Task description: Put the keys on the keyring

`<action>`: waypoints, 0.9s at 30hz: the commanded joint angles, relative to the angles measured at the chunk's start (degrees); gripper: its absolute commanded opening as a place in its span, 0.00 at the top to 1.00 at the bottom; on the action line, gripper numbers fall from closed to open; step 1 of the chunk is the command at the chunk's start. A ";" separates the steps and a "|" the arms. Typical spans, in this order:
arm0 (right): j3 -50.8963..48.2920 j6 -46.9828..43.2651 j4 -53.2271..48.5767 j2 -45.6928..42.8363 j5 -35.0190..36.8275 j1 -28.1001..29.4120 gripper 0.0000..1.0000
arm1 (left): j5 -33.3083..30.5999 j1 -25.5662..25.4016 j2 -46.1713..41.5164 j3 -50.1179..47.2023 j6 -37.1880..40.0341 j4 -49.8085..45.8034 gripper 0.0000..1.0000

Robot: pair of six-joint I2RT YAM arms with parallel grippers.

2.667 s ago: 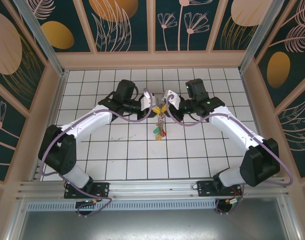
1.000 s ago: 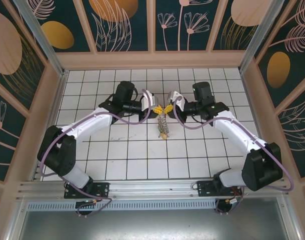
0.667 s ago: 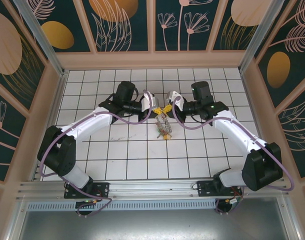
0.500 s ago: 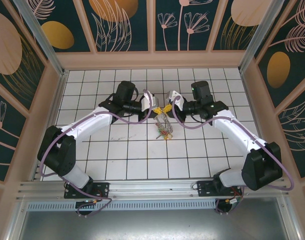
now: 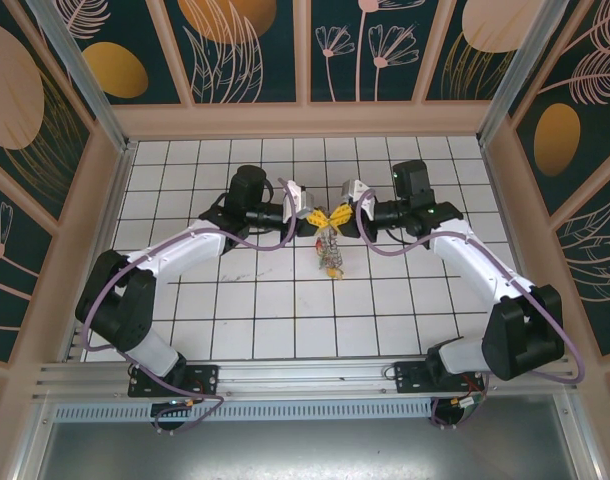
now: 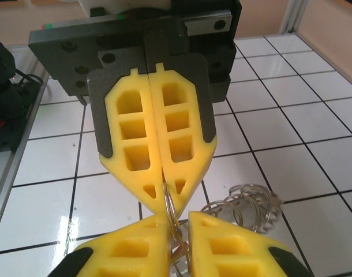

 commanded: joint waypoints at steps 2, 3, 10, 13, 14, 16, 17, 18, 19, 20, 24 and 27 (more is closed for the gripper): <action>-2.33 -0.77 2.06 1.18 -3.43 -1.56 0.87 | 8.12 -0.50 -0.38 -0.28 -4.54 11.85 1.00; -2.52 -0.74 2.25 1.17 -3.78 -1.70 0.87 | 8.26 -0.55 -0.38 -0.41 -4.94 12.37 1.00; -6.65 2.86 8.85 0.93 -6.39 -2.40 0.79 | 9.66 -0.55 0.15 -3.28 -13.64 25.58 1.00; -10.39 8.34 17.33 -0.55 -7.10 -2.40 0.78 | 9.23 -0.53 0.15 -3.71 -15.04 27.59 1.00; -11.90 10.11 20.79 -1.32 -7.35 -2.45 0.78 | 9.14 -0.55 0.09 -4.08 -15.67 28.69 1.00; -14.29 13.32 26.48 -2.64 -6.85 -2.37 0.78 | 8.77 -0.52 0.15 -4.78 -17.09 30.79 1.00; -15.20 14.78 28.63 -3.25 -6.83 -2.40 0.79 | 8.48 -0.56 0.19 -4.80 -17.91 31.96 1.00; -16.14 16.88 31.20 -3.74 -6.79 -2.28 0.79 | 8.35 -0.55 0.30 -4.80 -18.72 33.39 1.00; -16.82 17.91 32.80 -4.18 -6.54 -2.24 0.80 | 8.20 -0.51 0.49 -4.77 -19.07 33.76 1.00; -17.39 18.32 33.71 -4.71 -6.01 -2.10 0.83 | 7.94 -0.55 0.51 -4.79 -18.94 33.56 1.00; -17.86 17.44 31.89 -6.38 -2.77 -2.00 0.77 | 7.26 -0.51 0.43 -5.70 -16.47 30.05 1.00; -17.06 15.52 27.98 -7.87 0.08 -2.06 0.76 | 5.61 -0.56 -0.09 -5.45 -12.50 24.76 1.00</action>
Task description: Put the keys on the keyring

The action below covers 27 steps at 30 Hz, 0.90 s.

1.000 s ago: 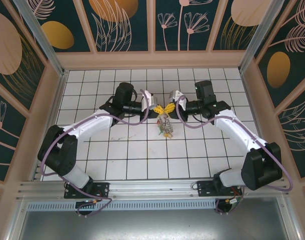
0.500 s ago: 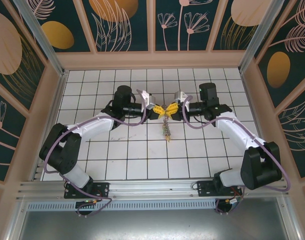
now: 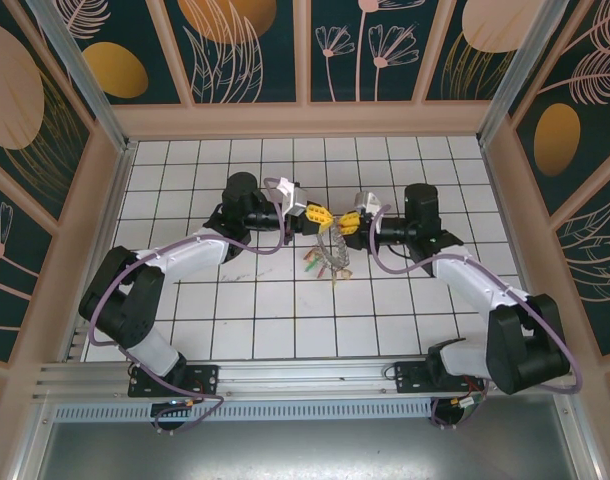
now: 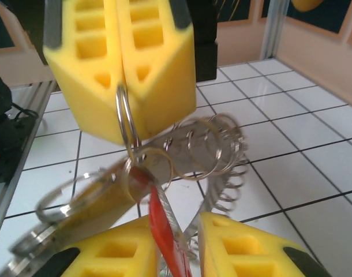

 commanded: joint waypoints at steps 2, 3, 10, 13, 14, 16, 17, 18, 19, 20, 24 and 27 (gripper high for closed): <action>0.74 -1.28 -2.53 -3.49 5.24 -0.10 0.75 | -1.92 -0.30 -1.86 0.12 6.08 -5.69 1.00; 0.82 -1.96 -3.84 -4.01 6.91 -0.22 0.74 | -3.12 -0.32 -1.99 0.14 7.29 -7.38 1.00; -0.34 -0.75 -8.12 -7.93 15.50 -0.41 0.71 | -12.18 -0.31 -3.10 3.00 15.84 -20.67 1.00; -3.32 4.28 -4.02 -11.45 20.30 -0.57 0.69 | -17.59 -0.32 -2.99 6.59 23.59 -33.67 1.00; -4.54 6.00 -2.40 -12.70 22.44 -0.65 0.69 | -19.57 -0.31 -2.81 8.06 26.03 -38.28 1.00; -6.51 10.02 0.24 -14.89 26.64 -1.00 0.67 | -22.60 -0.28 -2.25 10.77 30.35 -46.02 1.00; -7.28 12.55 1.30 -15.72 28.79 -1.23 0.68 | -23.64 -0.36 -1.63 12.41 32.07 -49.69 1.00; -7.94 14.87 2.10 -16.42 30.91 -1.56 0.67 | -24.21 -0.37 -0.72 13.91 33.45 -52.69 1.00; -8.45 17.37 2.73 -17.09 32.89 -1.92 0.67 | -24.89 -0.63 0.51 15.67 35.06 -55.76 1.00; -8.89 19.64 2.83 -17.55 34.32 -2.46 0.66 | -25.61 -1.17 1.99 17.51 36.69 -58.51 1.00; -10.49 25.53 2.42 -19.03 39.50 -3.94 0.65 | -29.66 -5.39 10.48 25.89 41.21 -66.57 1.00; -10.43 28.89 -0.38 -19.67 41.75 -4.83 0.65 | -29.95 -8.17 18.00 33.18 41.39 -69.24 1.00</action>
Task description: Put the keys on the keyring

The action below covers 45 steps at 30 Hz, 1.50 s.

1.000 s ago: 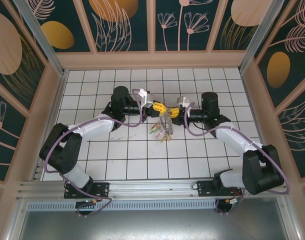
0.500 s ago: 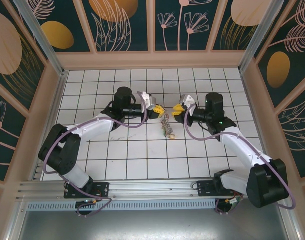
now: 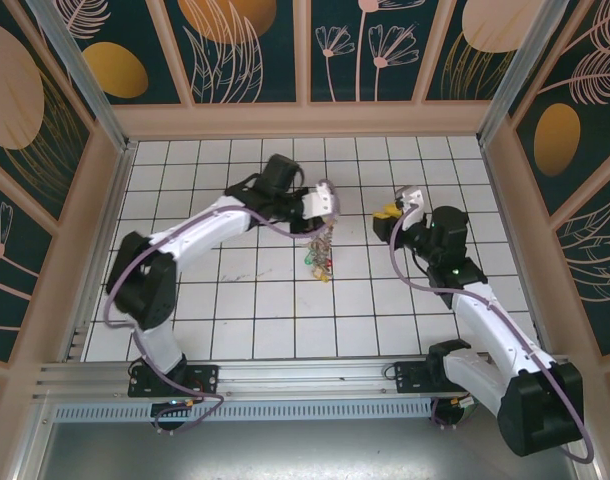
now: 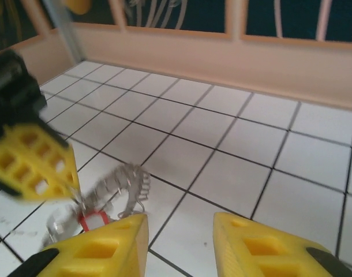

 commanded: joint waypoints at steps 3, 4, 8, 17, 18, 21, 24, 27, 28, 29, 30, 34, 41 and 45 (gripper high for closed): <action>-0.39 13.91 -3.98 -1.66 13.21 -2.28 0.64 | -3.39 -5.18 12.13 11.31 3.55 -9.81 1.00; -0.63 16.39 -5.47 -1.66 14.71 -3.32 0.63 | -3.32 -5.90 14.24 13.64 2.76 -9.94 1.00; -3.80 21.78 -6.10 -1.57 12.97 -8.31 0.62 | -0.11 -7.56 20.87 21.01 -0.42 -9.54 1.00; -7.09 24.17 -1.39 -1.07 16.42 -16.11 0.56 | 5.05 -7.41 12.82 10.93 -13.87 7.75 0.56; -7.33 23.52 -0.13 -0.88 16.93 -16.65 0.56 | 4.99 -7.01 10.22 7.84 -15.45 11.18 0.48; -7.63 20.21 4.34 -0.44 20.43 -16.96 0.54 | 4.32 -3.94 1.18 -3.93 -22.04 22.55 0.43; -10.14 13.68 14.23 1.48 21.73 -16.70 0.50 | 0.65 2.82 -10.27 -20.56 -31.81 39.82 0.01; -13.84 8.21 28.00 8.35 21.34 -16.16 0.38 | -10.77 10.87 -19.90 -36.39 -38.73 52.46 0.01; -14.17 7.19 30.26 10.23 21.11 -15.63 0.36 | -15.24 13.07 -22.88 -40.34 -40.25 54.80 0.01; -14.42 6.17 32.46 11.96 21.64 -14.72 0.35 | -20.16 15.63 -26.62 -44.74 -42.20 57.44 0.01; -15.09 4.82 35.74 13.89 22.60 -13.81 0.34 | -25.00 18.18 -30.00 -48.71 -43.85 59.12 0.01; -18.56 1.47 51.00 23.44 23.48 -12.44 0.34 | -36.76 24.91 -37.71 -57.87 -41.93 59.50 0.01; -20.77 2.32 61.87 31.56 20.71 -13.82 0.33 | -40.34 31.42 -36.16 -65.73 -41.53 68.48 0.01; -22.51 1.30 67.49 33.49 20.81 -13.06 0.31 | -38.43 32.67 -31.07 -69.66 -40.59 81.82 0.01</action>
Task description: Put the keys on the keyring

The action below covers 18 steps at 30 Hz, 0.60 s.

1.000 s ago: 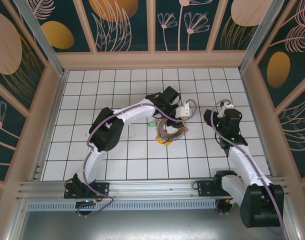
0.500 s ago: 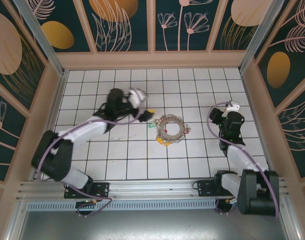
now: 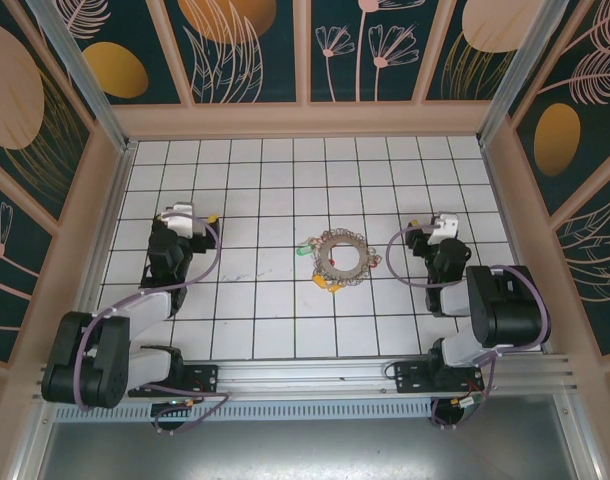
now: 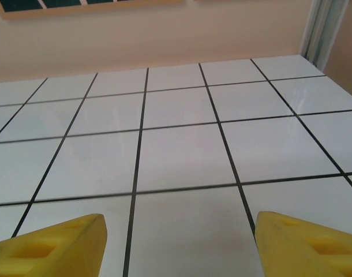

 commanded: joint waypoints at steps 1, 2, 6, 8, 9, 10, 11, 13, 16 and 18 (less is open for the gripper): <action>-0.27 -0.83 7.83 0.84 -0.41 0.08 0.30 | -0.43 0.93 4.23 -1.97 0.40 15.04 0.01; 0.53 -0.31 6.08 0.71 0.01 0.02 0.29 | 0.22 1.64 5.45 -1.11 -0.17 14.21 0.01; 2.85 2.27 2.06 0.99 2.06 -1.34 0.01 | 11.15 6.41 8.95 -1.06 -1.86 16.76 0.01; 2.90 2.40 1.99 1.00 1.82 -1.38 0.01 | 14.20 8.04 10.43 -3.46 -2.94 23.03 0.01; 3.01 2.36 1.73 1.04 1.46 -1.60 0.01 | 13.80 8.21 10.11 -3.38 -3.14 21.94 0.01; 3.02 2.40 1.79 1.03 1.38 -1.61 0.01 | 13.21 8.22 10.81 -2.64 -3.27 21.51 0.01; 3.05 2.35 1.72 1.05 1.37 -1.61 0.01 | 11.50 8.21 11.48 -1.35 -3.82 19.50 0.01; 3.23 2.48 1.35 1.07 0.69 -1.90 0.01 | 2.32 8.19 12.89 0.35 -7.04 17.93 0.01; 3.18 2.55 1.35 1.02 0.73 -1.96 0.01 | 0.62 8.09 13.00 -0.09 -7.62 18.77 0.01; 3.23 2.53 1.35 1.07 0.65 -1.92 0.01 | 1.02 7.94 13.02 -0.84 -7.37 20.15 0.01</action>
